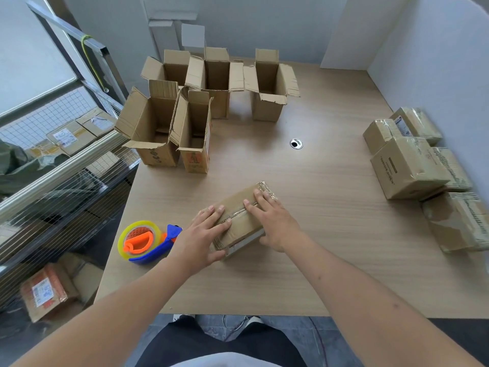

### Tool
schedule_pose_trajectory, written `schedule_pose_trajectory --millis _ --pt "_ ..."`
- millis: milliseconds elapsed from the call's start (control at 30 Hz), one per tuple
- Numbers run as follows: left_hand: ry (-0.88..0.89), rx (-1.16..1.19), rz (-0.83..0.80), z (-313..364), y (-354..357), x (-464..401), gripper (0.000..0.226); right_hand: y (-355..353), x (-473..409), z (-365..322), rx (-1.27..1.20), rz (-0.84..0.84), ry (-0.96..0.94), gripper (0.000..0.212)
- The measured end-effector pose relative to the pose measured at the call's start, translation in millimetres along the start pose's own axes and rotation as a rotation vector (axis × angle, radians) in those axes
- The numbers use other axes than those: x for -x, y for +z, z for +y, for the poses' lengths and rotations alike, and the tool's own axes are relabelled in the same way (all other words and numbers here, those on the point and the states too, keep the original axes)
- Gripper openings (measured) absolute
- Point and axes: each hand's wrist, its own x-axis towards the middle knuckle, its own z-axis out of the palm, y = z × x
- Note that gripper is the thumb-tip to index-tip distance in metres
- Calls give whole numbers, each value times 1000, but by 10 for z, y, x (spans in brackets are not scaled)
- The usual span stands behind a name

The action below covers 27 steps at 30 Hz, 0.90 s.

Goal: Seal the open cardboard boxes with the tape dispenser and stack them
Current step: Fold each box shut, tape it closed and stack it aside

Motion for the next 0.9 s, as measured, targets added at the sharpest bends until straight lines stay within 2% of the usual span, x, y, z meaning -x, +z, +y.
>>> schedule_pose_trajectory --millis 100,167,300,367,467,667,900 --pt "18 -39 6 -15 0 35 83 109 44 -161 -1 -38 78 144" --pt "44 -48 14 -7 4 54 84 216 57 -346 -75 7 168 153" --pt "76 -102 -99 -78 -39 72 99 327 -7 -516 -100 67 259 155" --pt "85 -144 -169 -126 -95 63 107 359 -12 -503 -65 99 249 147" --pt "96 -136 -209 -136 -161 62 102 463 34 -467 14 156 206 131" --pt "107 -114 -218 -122 -246 85 86 391 72 -310 -85 77 96 160" --pt "139 -161 -54 60 -198 155 65 210 123 -356 -122 -40 70 165"
